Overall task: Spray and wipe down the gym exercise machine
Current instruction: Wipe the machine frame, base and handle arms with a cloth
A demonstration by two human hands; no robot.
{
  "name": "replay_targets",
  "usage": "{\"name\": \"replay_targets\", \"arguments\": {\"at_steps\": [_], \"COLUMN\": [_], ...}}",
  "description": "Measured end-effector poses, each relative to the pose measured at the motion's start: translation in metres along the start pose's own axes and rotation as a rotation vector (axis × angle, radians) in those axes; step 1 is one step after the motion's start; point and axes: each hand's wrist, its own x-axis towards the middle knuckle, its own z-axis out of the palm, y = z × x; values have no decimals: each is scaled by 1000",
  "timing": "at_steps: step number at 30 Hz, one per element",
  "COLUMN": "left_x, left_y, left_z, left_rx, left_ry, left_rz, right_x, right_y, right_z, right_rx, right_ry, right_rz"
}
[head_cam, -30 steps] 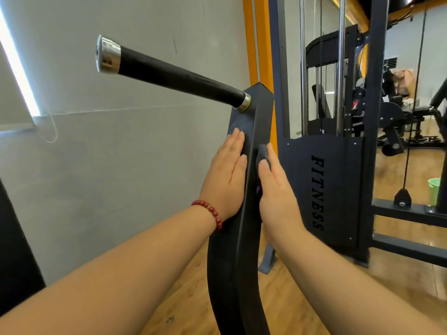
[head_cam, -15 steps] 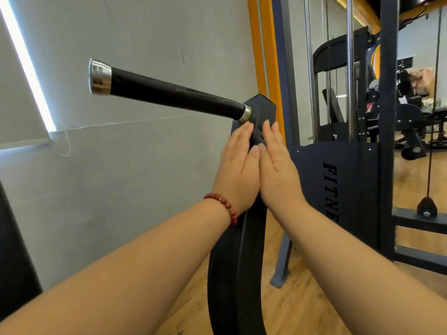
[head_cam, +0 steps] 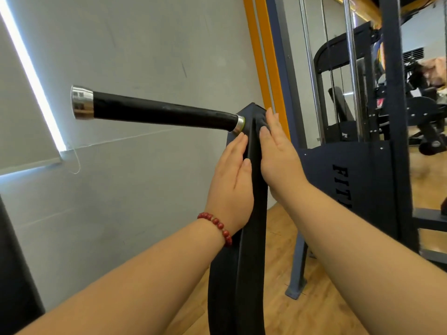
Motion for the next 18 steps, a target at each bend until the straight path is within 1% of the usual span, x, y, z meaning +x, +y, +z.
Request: {"name": "replay_targets", "arguments": {"at_steps": [2, 4, 7, 9, 12, 14, 16, 18], "left_x": [0, -1, 1, 0, -1, -2, -2, -4], "left_y": [0, 1, 0, -1, -1, -4, -6, -3], "left_z": [0, 0, 0, 0, 1, 0, -1, -3], "left_rx": [10, 8, -17, -19, -50, -74, -67, -55], "left_ry": [-2, 6, 8, 7, 20, 58, 84, 76], "left_rz": [0, -5, -6, -1, 10, 28, 34, 16], "right_x": [15, 9, -39, -65, -48, -27, -18, -34], "right_y": [-7, -4, 13, 22, 18, 6, 0, 3], "right_z": [-1, 1, 8, 12, 9, 6, 6, 7], "right_rx": [-31, 34, 173, 207, 181, 164, 86, 9], "right_ry": [7, 6, 9, 6, -3, 11, 14, -7], "right_rz": [-6, -4, 11, 29, 52, 62, 35, -23]}}
